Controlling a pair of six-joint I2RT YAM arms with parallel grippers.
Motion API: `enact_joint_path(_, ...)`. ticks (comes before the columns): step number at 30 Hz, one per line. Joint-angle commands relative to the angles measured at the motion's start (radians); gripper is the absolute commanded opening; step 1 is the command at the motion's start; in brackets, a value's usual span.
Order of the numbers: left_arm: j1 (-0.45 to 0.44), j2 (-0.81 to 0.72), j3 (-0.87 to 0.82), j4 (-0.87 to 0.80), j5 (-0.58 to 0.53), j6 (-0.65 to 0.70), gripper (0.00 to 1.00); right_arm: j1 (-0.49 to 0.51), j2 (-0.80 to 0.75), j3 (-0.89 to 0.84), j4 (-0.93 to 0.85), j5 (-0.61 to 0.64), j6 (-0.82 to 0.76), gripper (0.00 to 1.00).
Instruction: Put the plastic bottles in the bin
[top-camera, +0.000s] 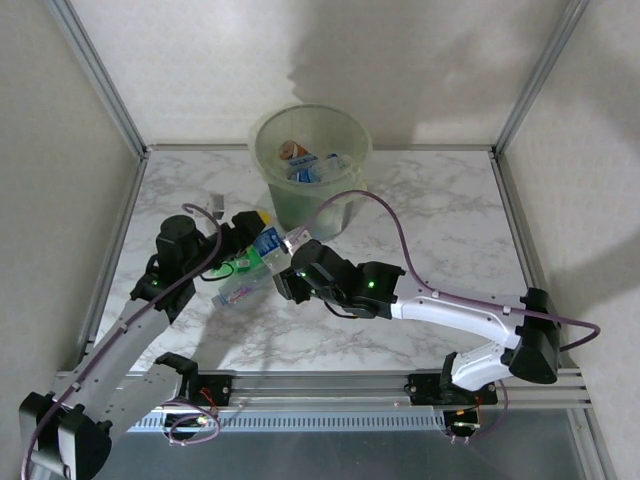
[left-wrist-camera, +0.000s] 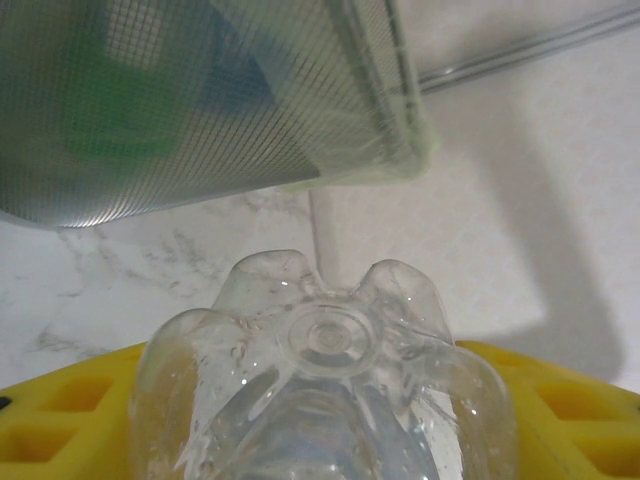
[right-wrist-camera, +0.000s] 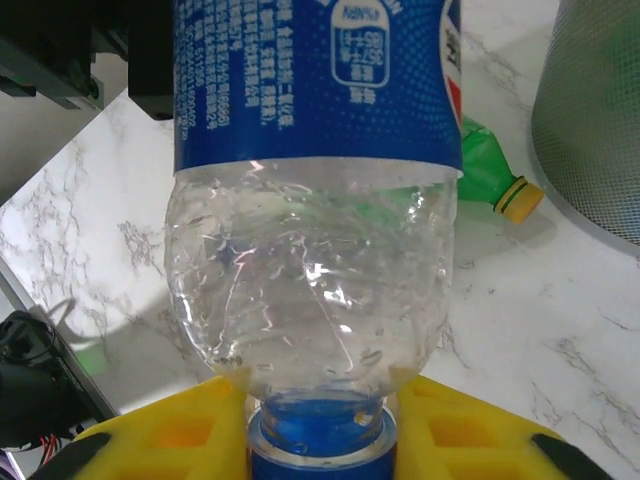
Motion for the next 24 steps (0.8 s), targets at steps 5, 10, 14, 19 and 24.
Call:
enact_joint_path(5, 0.036, -0.117, -0.041, 0.188, -0.172, -0.212, 0.51, 0.006, -0.164, 0.038, 0.028, 0.111, 0.139, 0.89)
enact_joint_path(10, 0.044, -0.181, -0.133, 0.398, -0.306, -0.423, 0.50, -0.110, -0.302, -0.123, 0.324, -0.181, 0.262, 0.93)
enact_joint_path(14, 0.043, -0.183, -0.204, 0.572, -0.362, -0.553, 0.51, -0.204, -0.328, -0.189, 0.506, -0.371, 0.380, 0.92)
enact_joint_path(19, 0.041, -0.181, -0.203, 0.617, -0.372, -0.574, 0.52, -0.225, -0.240, -0.104, 0.565, -0.456, 0.434, 0.99)
enact_joint_path(24, 0.040, -0.192, -0.207, 0.645, -0.390, -0.581, 0.52, -0.227, -0.114, -0.004, 0.607, -0.532, 0.471, 0.99)
